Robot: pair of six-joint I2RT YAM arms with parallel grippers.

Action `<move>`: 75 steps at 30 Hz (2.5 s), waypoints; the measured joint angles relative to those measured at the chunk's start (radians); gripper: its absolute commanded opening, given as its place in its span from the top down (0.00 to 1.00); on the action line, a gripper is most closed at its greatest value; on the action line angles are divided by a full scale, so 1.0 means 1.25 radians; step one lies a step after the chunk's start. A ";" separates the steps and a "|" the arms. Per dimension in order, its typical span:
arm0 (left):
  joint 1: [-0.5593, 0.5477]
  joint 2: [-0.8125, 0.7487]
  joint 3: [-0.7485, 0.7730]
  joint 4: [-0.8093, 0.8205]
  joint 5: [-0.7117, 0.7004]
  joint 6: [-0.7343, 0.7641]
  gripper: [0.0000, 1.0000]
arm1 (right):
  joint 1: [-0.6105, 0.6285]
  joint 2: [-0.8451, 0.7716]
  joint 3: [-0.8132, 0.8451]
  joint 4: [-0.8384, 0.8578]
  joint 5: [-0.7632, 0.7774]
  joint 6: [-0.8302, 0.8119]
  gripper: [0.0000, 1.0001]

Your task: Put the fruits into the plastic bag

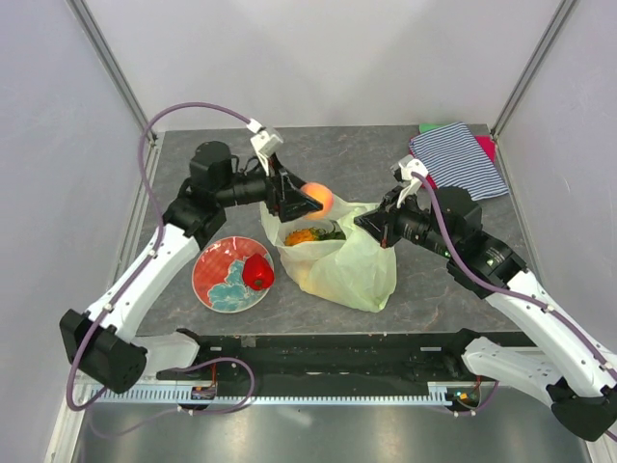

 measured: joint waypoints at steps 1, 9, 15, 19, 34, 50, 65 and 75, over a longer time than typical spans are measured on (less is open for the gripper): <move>-0.003 0.014 0.000 -0.025 -0.005 0.018 0.51 | 0.000 0.002 0.002 0.000 0.000 0.000 1.00; -0.011 0.071 0.001 -0.174 -0.073 0.122 0.54 | 0.000 0.008 0.004 0.001 0.000 0.006 1.00; -0.038 0.089 0.014 -0.211 -0.231 0.144 0.58 | 0.000 0.013 0.004 0.005 0.000 0.006 1.00; -0.086 0.121 0.015 -0.213 -0.353 0.144 0.58 | 0.000 0.013 0.004 0.016 -0.003 0.012 1.00; -0.206 0.227 0.027 -0.292 -0.493 0.142 0.45 | 0.000 0.005 0.004 0.019 -0.003 0.015 1.00; -0.251 0.258 0.036 -0.354 -0.508 0.147 0.03 | 0.000 0.001 0.004 0.018 -0.003 0.019 1.00; -0.251 0.078 -0.016 -0.267 -0.488 0.147 0.01 | 0.000 0.000 0.004 0.018 -0.003 0.021 1.00; -0.245 -0.216 -0.099 -0.122 -0.365 0.111 0.01 | 0.000 -0.001 0.004 0.018 -0.004 0.021 1.00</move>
